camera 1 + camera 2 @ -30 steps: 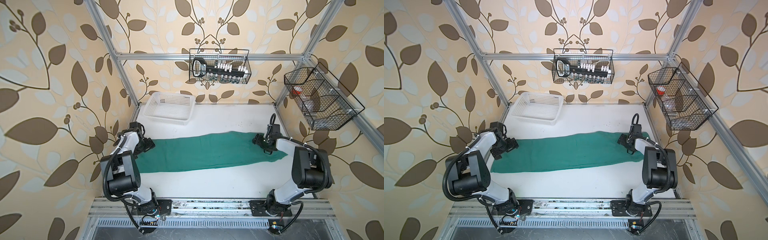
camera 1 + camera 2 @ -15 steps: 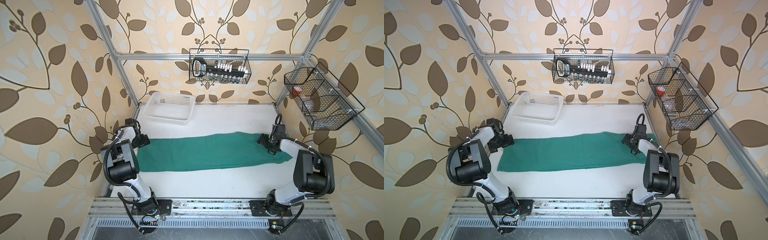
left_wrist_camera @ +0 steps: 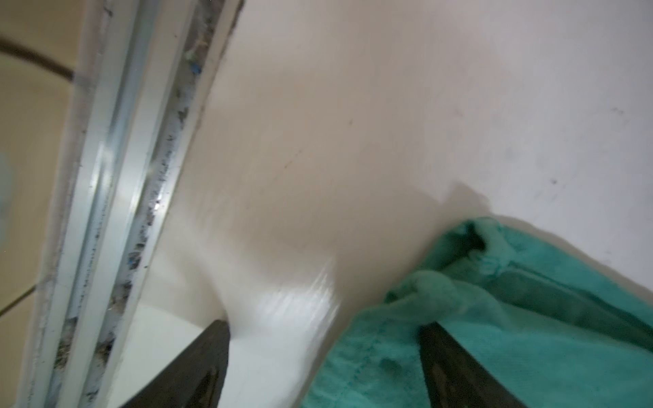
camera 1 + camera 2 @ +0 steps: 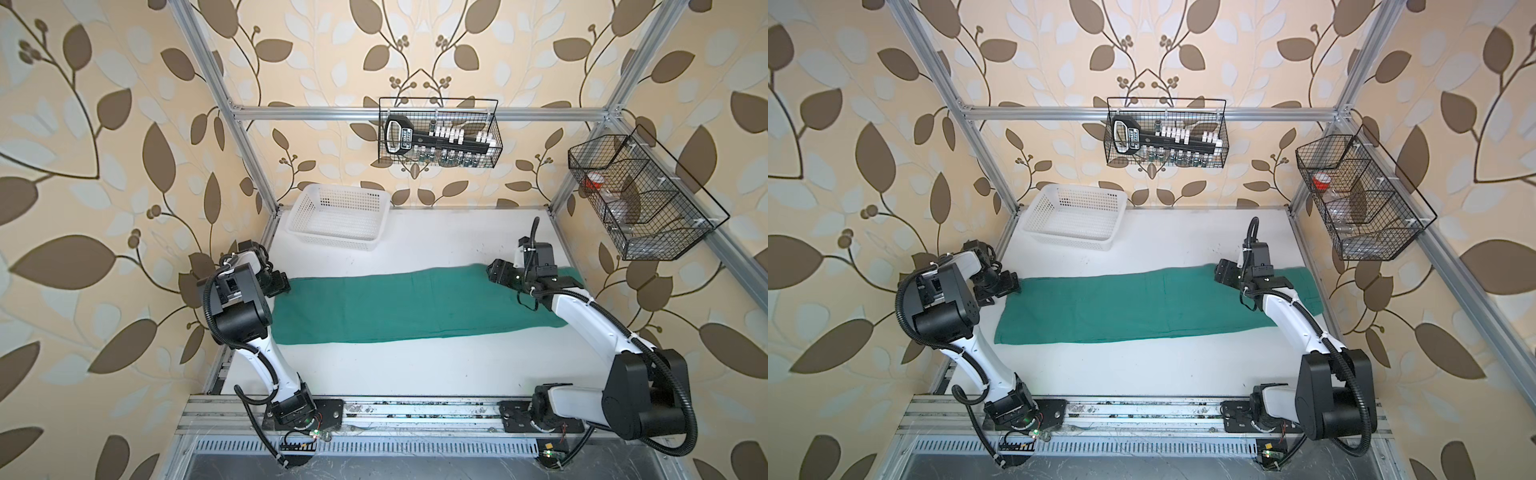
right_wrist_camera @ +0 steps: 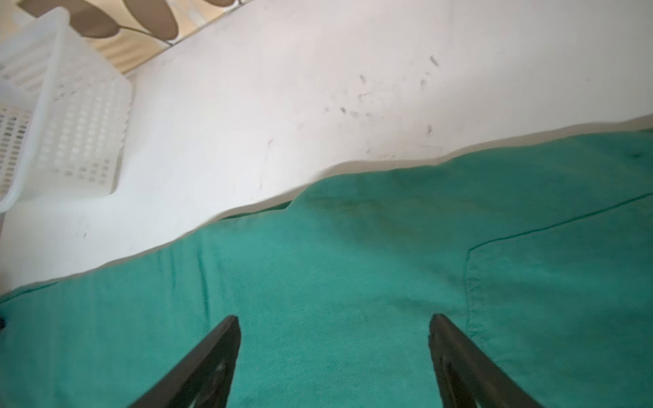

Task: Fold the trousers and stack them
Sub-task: 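Lift the hem corner with the left gripper while right holds the waist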

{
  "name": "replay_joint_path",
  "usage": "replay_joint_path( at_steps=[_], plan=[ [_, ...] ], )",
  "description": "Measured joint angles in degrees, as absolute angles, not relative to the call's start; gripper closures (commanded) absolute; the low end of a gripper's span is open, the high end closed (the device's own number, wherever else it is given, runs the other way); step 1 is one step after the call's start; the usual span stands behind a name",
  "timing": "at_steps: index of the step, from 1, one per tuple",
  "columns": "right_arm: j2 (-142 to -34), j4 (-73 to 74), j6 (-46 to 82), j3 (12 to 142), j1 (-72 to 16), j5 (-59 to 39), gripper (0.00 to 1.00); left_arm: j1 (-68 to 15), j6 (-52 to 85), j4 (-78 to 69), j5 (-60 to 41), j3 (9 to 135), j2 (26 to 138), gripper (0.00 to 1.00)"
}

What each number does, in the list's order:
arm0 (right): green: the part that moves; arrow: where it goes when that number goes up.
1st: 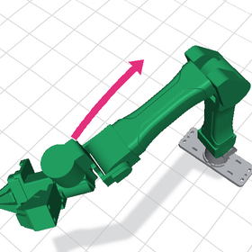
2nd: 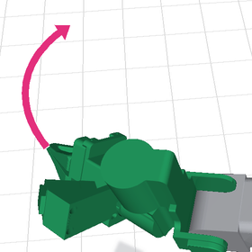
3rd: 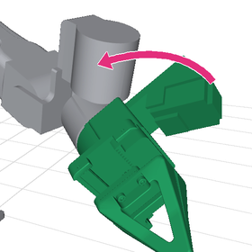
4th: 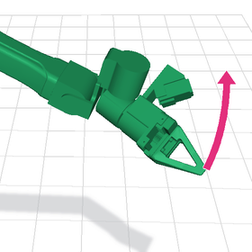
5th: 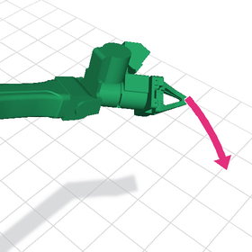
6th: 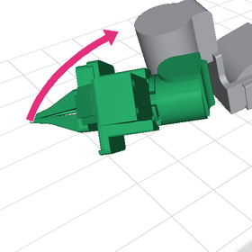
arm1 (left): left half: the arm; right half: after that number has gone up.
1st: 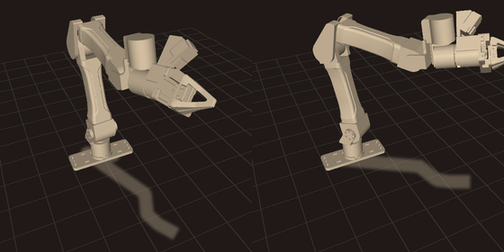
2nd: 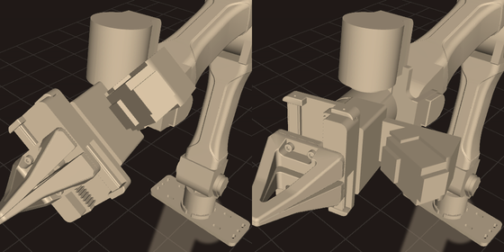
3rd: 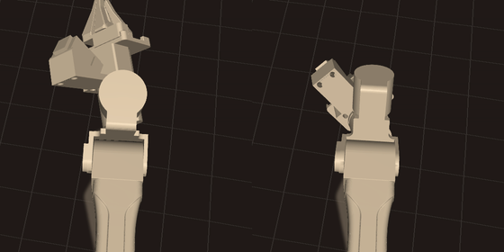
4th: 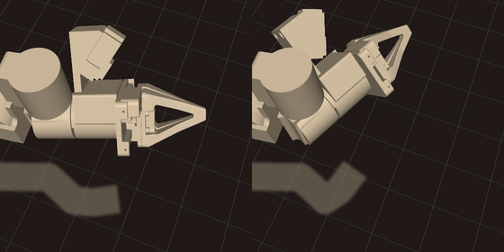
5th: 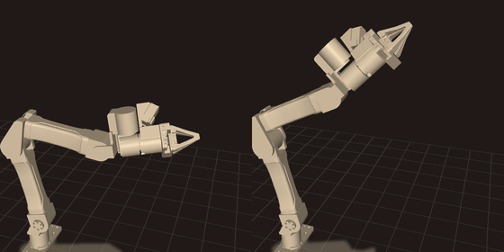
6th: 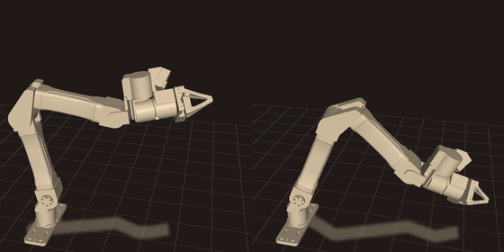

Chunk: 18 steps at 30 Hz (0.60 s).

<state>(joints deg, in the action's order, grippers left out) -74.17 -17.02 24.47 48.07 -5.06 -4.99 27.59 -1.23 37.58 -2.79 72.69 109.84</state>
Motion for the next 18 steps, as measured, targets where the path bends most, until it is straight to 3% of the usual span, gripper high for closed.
replay_joint_path(
  at_steps=[7, 9, 11, 15, 18],
  plan=[
    [-71.6, -18.5, 25.1, 48.1, -5.7, -5.1, 0.15, 27.7, -1.3, 37.9, -5.6, 75.3, 111.8, 0.48],
    [-71.1, -18.7, 25.3, 48.1, -5.8, -5.2, 0.16, 27.7, -1.1, 38.3, -6.1, 76.2, 112.5, 0.67],
    [-70.6, -18.9, 25.5, 48.1, -6.0, -5.2, 0.16, 27.7, -0.9, 38.3, -7.2, 76.5, 112.7, 0.72],
    [-69.6, -19.1, 25.6, 47.4, -6.4, -5.5, 0.16, 27.2, -0.2, 38.3, -9.0, 76.5, 112.7, 0.98],
    [-68.9, -19.3, 25.7, 46.3, -6.5, -5.9, 0.16, 26.6, 0.3, 38.8, -8.8, 76.7, 112.7, 1.00]
  ],
)
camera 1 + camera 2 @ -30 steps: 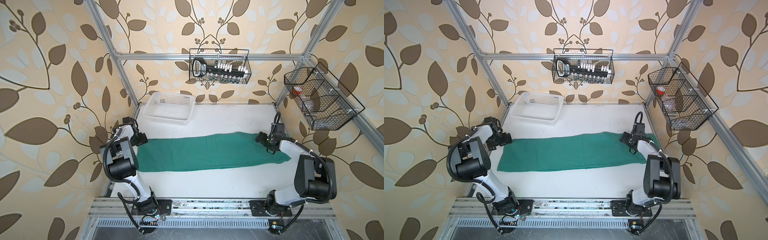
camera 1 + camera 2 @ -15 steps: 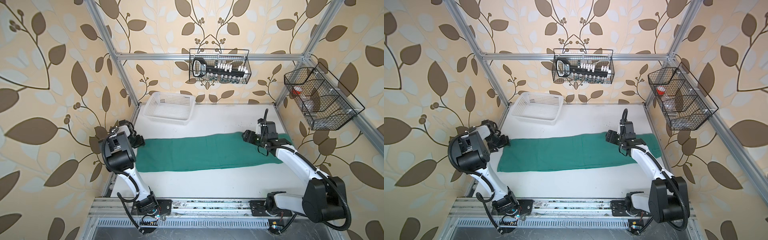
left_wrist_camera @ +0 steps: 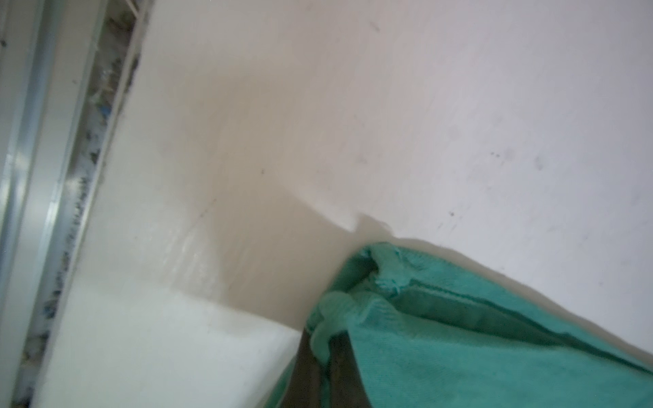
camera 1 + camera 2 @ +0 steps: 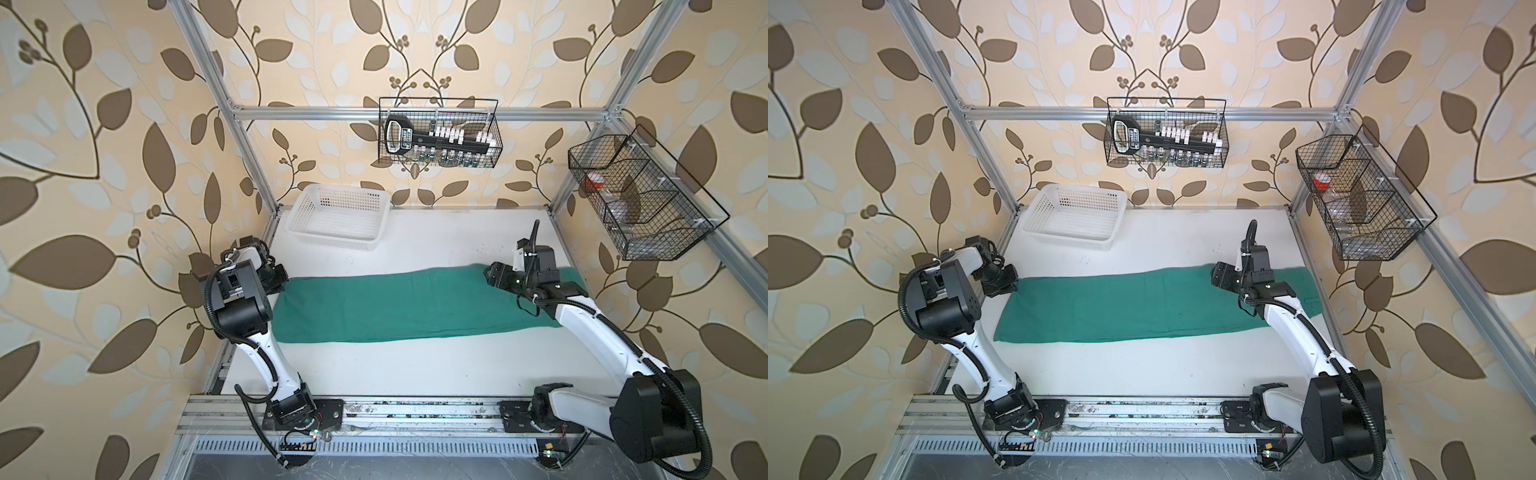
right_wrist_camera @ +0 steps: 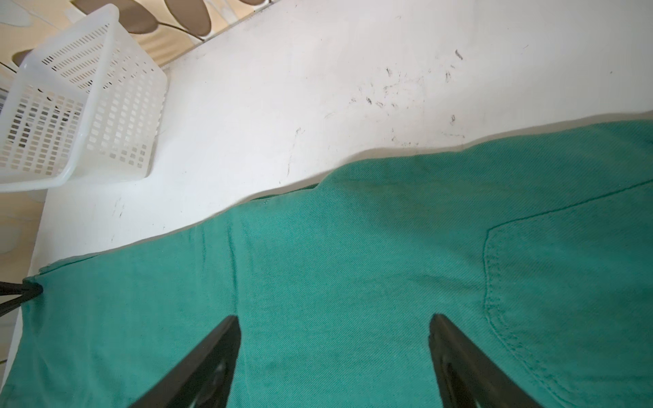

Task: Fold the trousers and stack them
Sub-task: 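Lift the hem corner with the left gripper while right holds the waist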

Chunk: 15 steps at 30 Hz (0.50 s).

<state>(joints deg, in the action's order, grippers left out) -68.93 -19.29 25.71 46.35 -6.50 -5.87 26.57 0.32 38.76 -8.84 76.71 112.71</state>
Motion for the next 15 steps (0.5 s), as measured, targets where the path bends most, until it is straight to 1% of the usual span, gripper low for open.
replay_joint_path(
  at_steps=[7, 11, 15],
  plan=[
    [-68.3, -19.7, 25.9, 44.1, -6.7, -6.8, 0.16, 26.2, 4.0, 43.4, -7.3, 76.7, 110.9, 1.00],
    [-68.3, -19.9, 26.0, 43.8, -7.0, -7.4, 0.16, 25.8, 8.8, 48.2, -7.4, 76.8, 107.4, 1.00],
    [-68.3, -19.7, 26.2, 43.3, -8.2, -7.7, 0.16, 24.6, 14.2, 53.1, -9.6, 77.4, 103.1, 1.00]
  ],
)
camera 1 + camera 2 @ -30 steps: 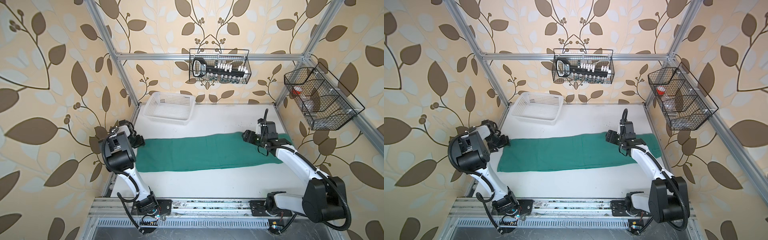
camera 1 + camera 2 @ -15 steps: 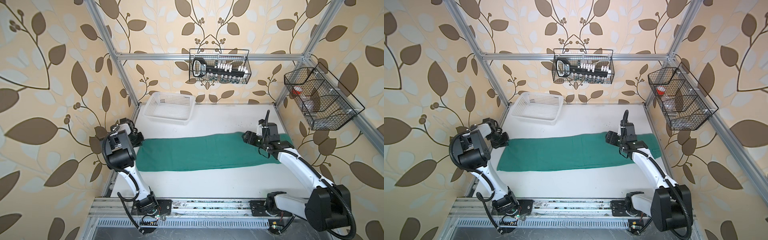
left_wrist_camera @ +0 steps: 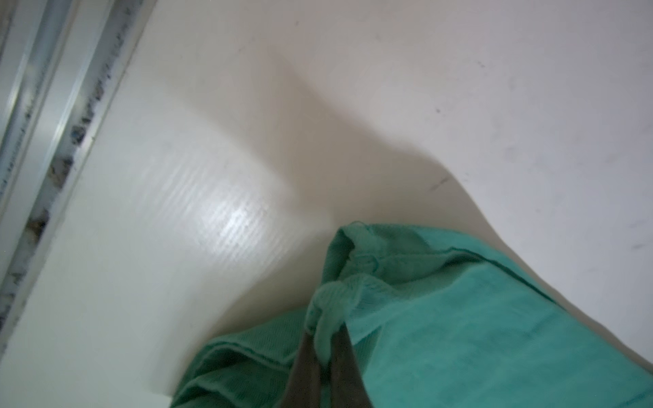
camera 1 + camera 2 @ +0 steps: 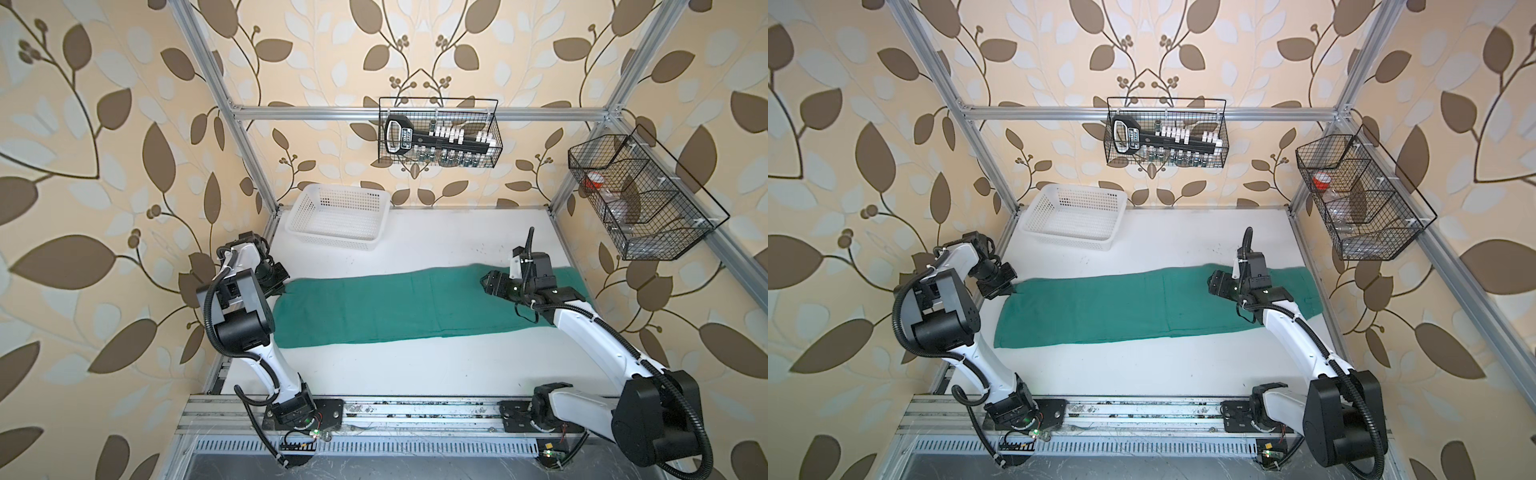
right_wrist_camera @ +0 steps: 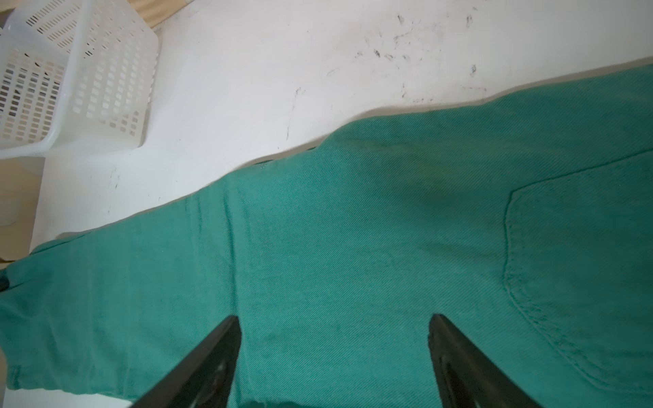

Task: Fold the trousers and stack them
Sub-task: 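Lift the hem corner with the left gripper while right holds the waist, then carry the hem end over toward the waist end with the left gripper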

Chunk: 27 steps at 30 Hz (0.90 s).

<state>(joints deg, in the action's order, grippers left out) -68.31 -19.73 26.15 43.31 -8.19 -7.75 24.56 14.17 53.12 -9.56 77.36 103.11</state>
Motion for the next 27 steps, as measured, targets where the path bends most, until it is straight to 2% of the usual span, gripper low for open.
replay_joint_path(
  at_steps=[7, 12, 21, 27],
  plan=[
    [-68.2, -18.3, 27.2, 41.0, -9.1, -8.4, 0.16, 17.4, 24.0, 57.1, -14.9, 76.4, 92.5, 1.00],
    [-67.9, -17.3, 27.9, 39.3, -9.3, -9.3, 0.16, 8.1, 33.7, 57.4, -17.0, 76.3, 85.8, 1.00],
    [-66.7, -15.1, 28.3, 37.7, -9.3, -10.9, 0.16, -12.0, 52.8, 56.1, -15.7, 79.7, 85.3, 1.00],
    [-66.1, -13.9, 28.7, 35.6, -9.3, -12.4, 0.16, -21.7, 64.2, 51.6, -13.2, 85.1, 87.4, 1.00]
  ],
)
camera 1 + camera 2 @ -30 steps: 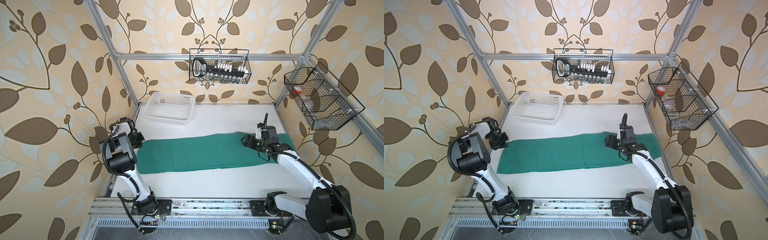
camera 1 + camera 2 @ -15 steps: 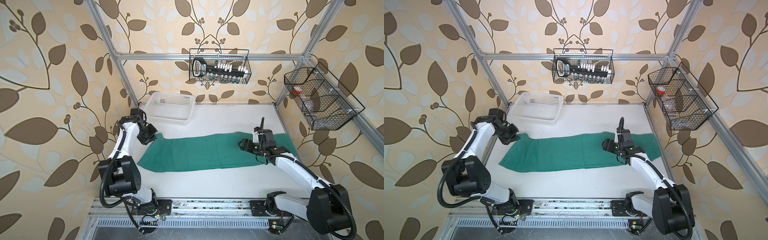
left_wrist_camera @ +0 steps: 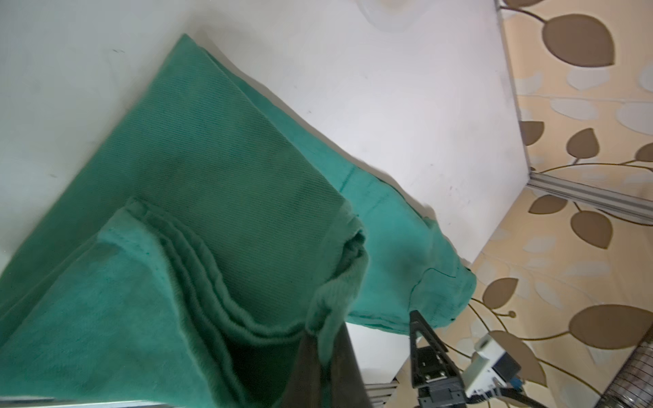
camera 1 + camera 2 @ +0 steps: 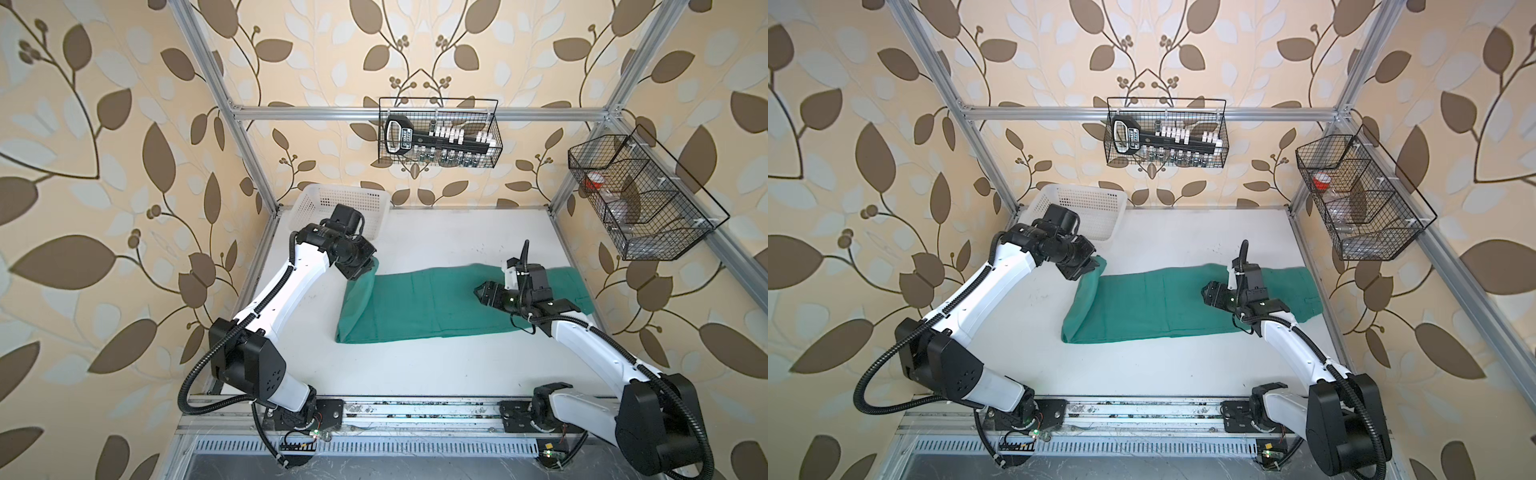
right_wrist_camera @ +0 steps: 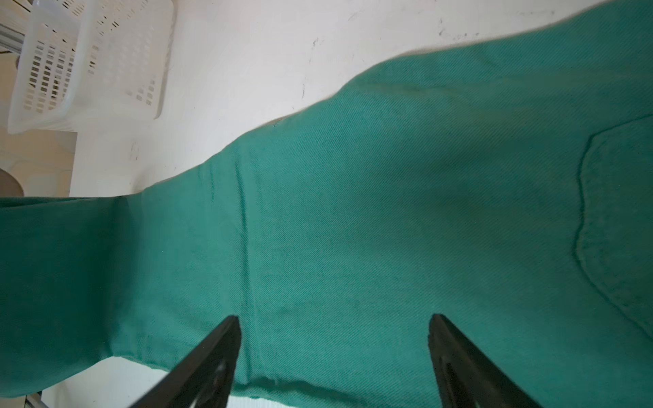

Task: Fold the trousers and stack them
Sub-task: 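Carry the hem end over toward the waist end with the left gripper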

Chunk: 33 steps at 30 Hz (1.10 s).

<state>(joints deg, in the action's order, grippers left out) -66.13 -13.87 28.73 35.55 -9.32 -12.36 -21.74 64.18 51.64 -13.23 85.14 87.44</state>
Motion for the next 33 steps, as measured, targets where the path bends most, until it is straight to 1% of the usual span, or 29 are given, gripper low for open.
replay_joint_path(
  at_steps=[4, 12, 24, 33],
  plan=[
    [-65.8, -13.4, 29.0, 35.0, -9.2, -13.2, 0.16, -26.6, 69.6, 49.6, -12.6, 88.1, 92.4, 1.00],
    [-63.4, -12.4, 28.9, 33.1, -6.9, -15.4, 0.16, -33.8, 75.5, 47.7, -10.0, 101.0, 105.8, 1.00],
    [-61.4, -12.5, 28.7, 31.8, -3.9, -17.8, 0.16, -36.9, 80.1, 45.8, -8.4, 109.8, 118.8, 1.00],
    [-61.4, -12.8, 28.5, 31.3, -2.9, -18.4, 0.16, -38.7, 80.2, 45.4, -8.6, 114.8, 122.7, 1.00]
  ],
)
